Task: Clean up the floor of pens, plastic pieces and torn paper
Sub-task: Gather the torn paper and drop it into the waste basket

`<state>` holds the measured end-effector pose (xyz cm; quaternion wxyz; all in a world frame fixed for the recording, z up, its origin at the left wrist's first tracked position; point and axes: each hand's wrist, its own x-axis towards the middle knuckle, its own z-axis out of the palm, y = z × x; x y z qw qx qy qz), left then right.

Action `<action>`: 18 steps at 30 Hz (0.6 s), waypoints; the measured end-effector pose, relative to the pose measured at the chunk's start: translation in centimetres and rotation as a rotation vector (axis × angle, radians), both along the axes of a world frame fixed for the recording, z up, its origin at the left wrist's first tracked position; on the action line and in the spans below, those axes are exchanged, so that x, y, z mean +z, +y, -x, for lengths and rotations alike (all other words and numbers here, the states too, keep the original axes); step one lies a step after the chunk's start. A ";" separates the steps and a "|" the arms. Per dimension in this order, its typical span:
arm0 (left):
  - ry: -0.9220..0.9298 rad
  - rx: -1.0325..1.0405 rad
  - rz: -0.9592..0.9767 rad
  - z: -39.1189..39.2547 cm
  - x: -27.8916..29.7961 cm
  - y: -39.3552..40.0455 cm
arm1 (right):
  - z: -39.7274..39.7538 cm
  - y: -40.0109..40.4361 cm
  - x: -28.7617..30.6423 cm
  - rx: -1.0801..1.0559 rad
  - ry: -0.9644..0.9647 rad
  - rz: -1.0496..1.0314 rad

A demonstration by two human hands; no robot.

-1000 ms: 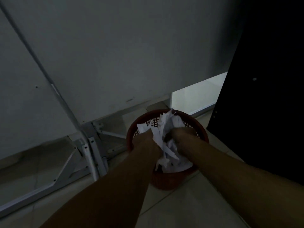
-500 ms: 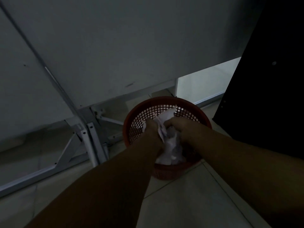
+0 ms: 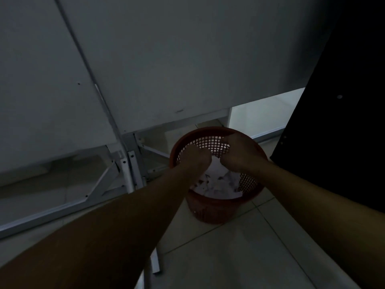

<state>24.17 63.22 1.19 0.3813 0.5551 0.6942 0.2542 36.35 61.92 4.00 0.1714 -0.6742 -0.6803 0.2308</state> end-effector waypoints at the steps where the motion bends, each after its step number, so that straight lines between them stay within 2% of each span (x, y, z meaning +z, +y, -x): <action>1: 0.041 0.015 -0.081 0.5 0.7 -0.5 | 0.6 -0.3 0.3 0.029 0.027 -0.043; 6: 0.046 0.023 -0.594 4.9 3.1 -3.5 | 4.5 -1.4 2.0 0.041 0.165 -0.265; 9: 0.015 0.081 -0.767 9.3 4.1 -5.2 | 8.5 -2.6 2.9 0.113 0.221 -0.427; 14: 0.187 0.159 -0.858 19.4 5.2 -9.9 | 17.2 -4.8 3.5 0.314 0.346 -0.448; 18: 0.346 0.245 -0.770 28.4 5.2 -15.0 | 25.3 -7.0 2.7 0.555 0.354 -0.338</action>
